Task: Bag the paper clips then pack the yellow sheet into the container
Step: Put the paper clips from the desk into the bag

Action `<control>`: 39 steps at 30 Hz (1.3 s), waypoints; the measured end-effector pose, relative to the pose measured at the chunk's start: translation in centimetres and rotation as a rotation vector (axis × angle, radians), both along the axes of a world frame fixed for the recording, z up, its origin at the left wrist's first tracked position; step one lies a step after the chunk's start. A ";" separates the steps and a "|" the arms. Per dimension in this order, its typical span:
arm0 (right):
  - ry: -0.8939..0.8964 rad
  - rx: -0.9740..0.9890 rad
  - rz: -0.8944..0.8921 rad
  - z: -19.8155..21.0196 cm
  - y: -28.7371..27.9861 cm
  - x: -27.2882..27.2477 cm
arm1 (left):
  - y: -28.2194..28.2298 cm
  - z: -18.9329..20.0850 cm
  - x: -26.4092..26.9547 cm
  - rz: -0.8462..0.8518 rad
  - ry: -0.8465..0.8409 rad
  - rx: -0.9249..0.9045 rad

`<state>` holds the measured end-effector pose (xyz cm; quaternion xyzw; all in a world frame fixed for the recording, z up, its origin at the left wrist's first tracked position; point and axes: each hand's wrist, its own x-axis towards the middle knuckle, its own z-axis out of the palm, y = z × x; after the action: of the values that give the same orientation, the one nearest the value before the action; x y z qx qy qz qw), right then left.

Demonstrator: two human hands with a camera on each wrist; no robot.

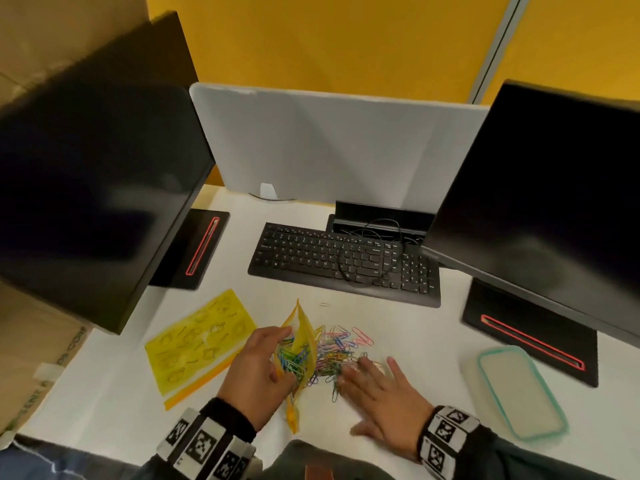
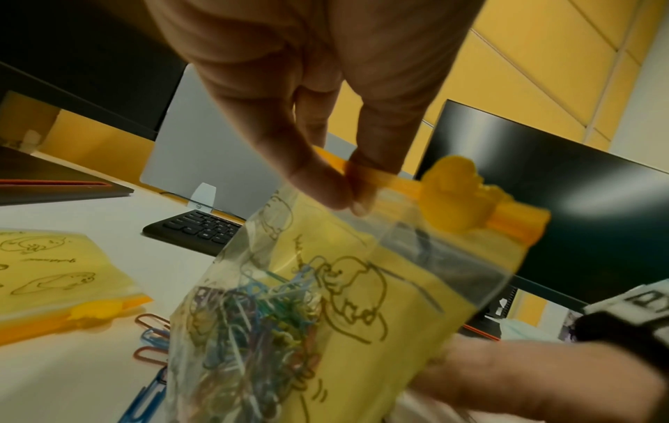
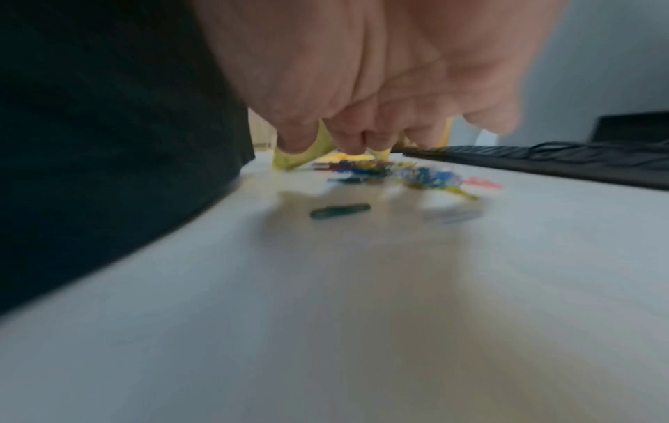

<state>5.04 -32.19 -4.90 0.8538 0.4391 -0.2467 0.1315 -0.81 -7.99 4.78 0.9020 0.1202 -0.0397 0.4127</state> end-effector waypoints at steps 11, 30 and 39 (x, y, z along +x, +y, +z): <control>0.029 0.044 -0.131 -1.3 -3.7 -3.3 | -0.4 -0.6 -0.5 0.033 -0.035 0.012; 0.058 0.384 -0.656 0.8 7.3 4.5 | -0.4 -0.9 -1.0 0.048 -0.044 0.055; 0.086 0.406 -0.698 1.0 6.6 4.9 | -0.6 -0.9 -0.7 0.034 -0.048 0.043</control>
<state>9.90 -25.62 -3.94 0.9491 0.1679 -0.2203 -0.1501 -1.50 -8.62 3.92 0.9092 0.1261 -0.0084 0.3967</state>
